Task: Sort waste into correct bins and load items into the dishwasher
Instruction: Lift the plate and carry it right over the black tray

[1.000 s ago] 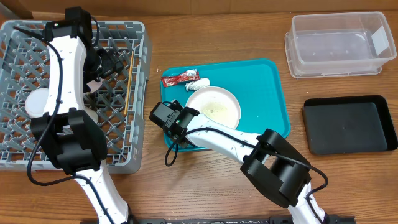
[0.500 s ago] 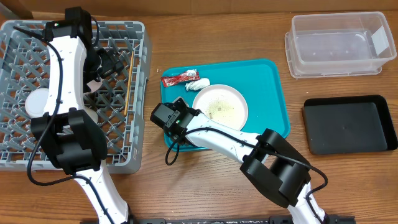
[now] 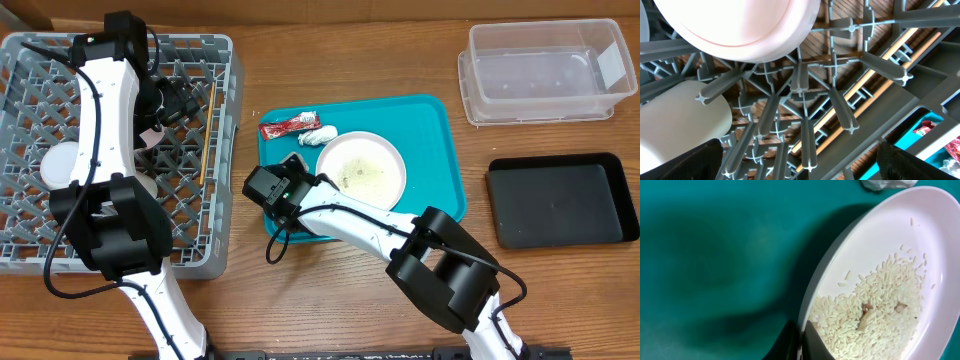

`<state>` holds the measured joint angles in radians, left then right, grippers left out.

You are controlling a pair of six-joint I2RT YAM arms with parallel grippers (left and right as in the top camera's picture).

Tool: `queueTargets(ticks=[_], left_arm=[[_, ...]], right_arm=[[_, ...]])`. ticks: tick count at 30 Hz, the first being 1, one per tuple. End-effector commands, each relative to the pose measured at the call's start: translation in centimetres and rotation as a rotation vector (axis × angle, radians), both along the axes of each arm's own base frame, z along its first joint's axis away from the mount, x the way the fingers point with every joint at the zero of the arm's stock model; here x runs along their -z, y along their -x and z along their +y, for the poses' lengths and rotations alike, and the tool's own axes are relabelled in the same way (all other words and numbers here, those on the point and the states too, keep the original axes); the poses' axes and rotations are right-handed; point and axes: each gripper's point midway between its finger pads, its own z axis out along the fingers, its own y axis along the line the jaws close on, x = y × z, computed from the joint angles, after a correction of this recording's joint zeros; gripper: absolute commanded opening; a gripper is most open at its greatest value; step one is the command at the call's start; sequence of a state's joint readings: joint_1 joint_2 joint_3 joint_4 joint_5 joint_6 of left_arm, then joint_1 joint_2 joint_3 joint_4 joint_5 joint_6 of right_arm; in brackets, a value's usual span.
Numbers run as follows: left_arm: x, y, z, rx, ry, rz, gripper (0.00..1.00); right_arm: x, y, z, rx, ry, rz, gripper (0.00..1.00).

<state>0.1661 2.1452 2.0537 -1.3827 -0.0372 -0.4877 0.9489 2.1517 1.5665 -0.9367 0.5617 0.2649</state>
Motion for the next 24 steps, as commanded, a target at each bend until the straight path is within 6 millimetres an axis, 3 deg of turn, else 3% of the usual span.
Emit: queueTargets(ticks=[1,6,15,24], left_arm=[[0.6,0.1,0.1,0.013,0.005,0.014,1.0],[0.6,0.1,0.1,0.013,0.005,0.013,1.0],[0.6,0.1,0.1,0.013,0.005,0.013,1.0],[0.6,0.1,0.1,0.013,0.005,0.013,1.0]], right_arm=[[-0.9,-1.4,-0.6,0.062,-0.001,-0.066,0.04],[-1.8,-2.2,-1.5,0.106,0.001,-0.064,0.04],[-6.5,-5.9,-4.3,0.271,-0.067,-0.093,0.04],[-11.3,-10.2,-10.8,0.449,-0.114,-0.099,0.04]])
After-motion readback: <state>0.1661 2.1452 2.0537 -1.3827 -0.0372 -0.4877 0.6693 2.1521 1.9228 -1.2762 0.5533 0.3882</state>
